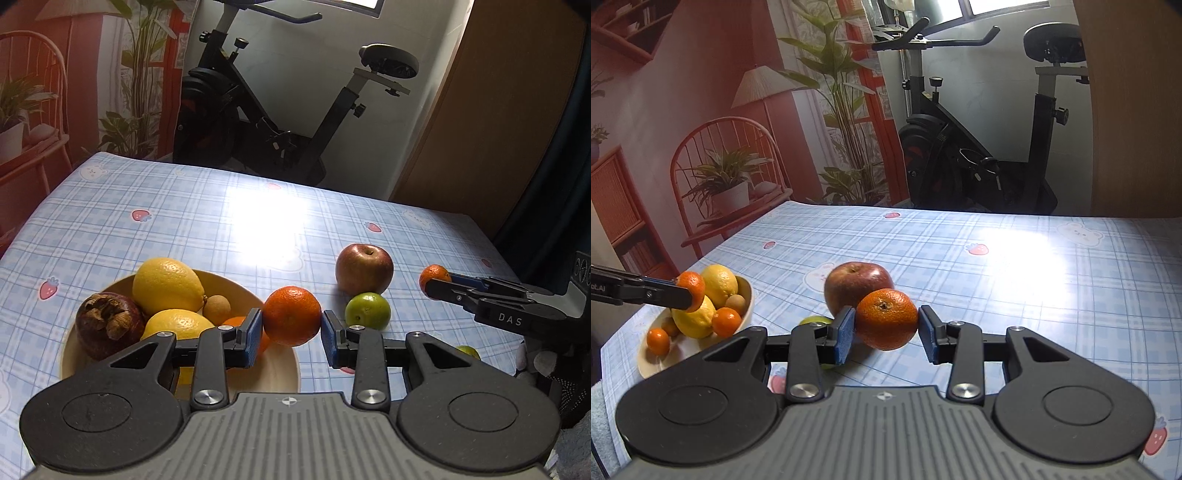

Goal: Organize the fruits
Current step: 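Carry the tangerine onto the plate and open the right gripper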

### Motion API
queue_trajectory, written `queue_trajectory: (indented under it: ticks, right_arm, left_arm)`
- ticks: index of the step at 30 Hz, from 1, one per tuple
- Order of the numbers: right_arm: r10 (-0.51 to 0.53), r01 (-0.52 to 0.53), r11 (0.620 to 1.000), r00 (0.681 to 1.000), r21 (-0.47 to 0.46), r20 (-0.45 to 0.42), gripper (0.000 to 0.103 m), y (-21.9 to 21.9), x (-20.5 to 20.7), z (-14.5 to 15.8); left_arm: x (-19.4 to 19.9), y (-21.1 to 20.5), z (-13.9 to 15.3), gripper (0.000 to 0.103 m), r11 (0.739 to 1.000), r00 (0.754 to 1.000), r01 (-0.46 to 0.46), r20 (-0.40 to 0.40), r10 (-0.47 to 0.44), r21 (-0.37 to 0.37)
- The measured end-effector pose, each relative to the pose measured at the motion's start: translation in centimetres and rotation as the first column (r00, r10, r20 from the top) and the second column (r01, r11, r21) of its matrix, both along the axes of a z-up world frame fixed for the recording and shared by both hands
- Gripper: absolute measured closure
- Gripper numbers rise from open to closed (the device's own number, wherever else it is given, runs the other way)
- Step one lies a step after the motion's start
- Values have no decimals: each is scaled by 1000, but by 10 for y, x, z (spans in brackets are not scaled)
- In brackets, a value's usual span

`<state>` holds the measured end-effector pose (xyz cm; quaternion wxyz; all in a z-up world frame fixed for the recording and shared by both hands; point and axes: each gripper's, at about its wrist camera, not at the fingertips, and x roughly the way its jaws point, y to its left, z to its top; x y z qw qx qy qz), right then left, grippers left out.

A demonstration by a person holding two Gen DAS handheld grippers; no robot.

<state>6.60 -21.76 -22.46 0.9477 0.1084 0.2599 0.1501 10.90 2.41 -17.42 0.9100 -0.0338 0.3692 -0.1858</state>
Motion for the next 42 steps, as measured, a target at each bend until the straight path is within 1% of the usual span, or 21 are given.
queue_trajectory:
  ticks: [4,9,12,16,19,25,31,36,42]
  right_arm:
    - [48,-48,999,999,6,14,63,28,-4,10]
    - [130,-130,991,992,11,3,63,66,-3,9]
    - [174,-174,985,985,10,-6,63,85,-1,7]
    - [231,-231,973,973,-11,-14,63,108,4,7]
    - [277,-278,960,960,-30,-33,63,124,8,4]
    - [375,-385,919,920,-85,-112,63,156,24,-11]
    - [403,-423,895,904,-144,-145,63,178,35,-21]
    - [396,-419,888,906,-188,-149,63,188,40,-25]
    - [384,-411,889,910,-202,-158,62,189,41,-27]
  left_arm:
    - [-6,22,3,67,999,999,-51,-13,52,8]
    - [-13,44,6,67,996,996,-89,-24,89,17]
    - [-13,53,4,67,995,994,-101,-43,102,13]
    - [-14,55,-2,67,996,994,-83,-71,84,12]
    - [-14,54,-8,67,997,993,-74,-85,77,30]
    - [-10,61,-19,67,995,989,-87,-114,93,58]
    - [-9,63,-21,67,992,991,-93,-89,101,89]
    - [-5,60,-24,66,989,992,-92,-71,100,115]
    - [-3,65,-24,65,990,991,-101,-75,108,94]
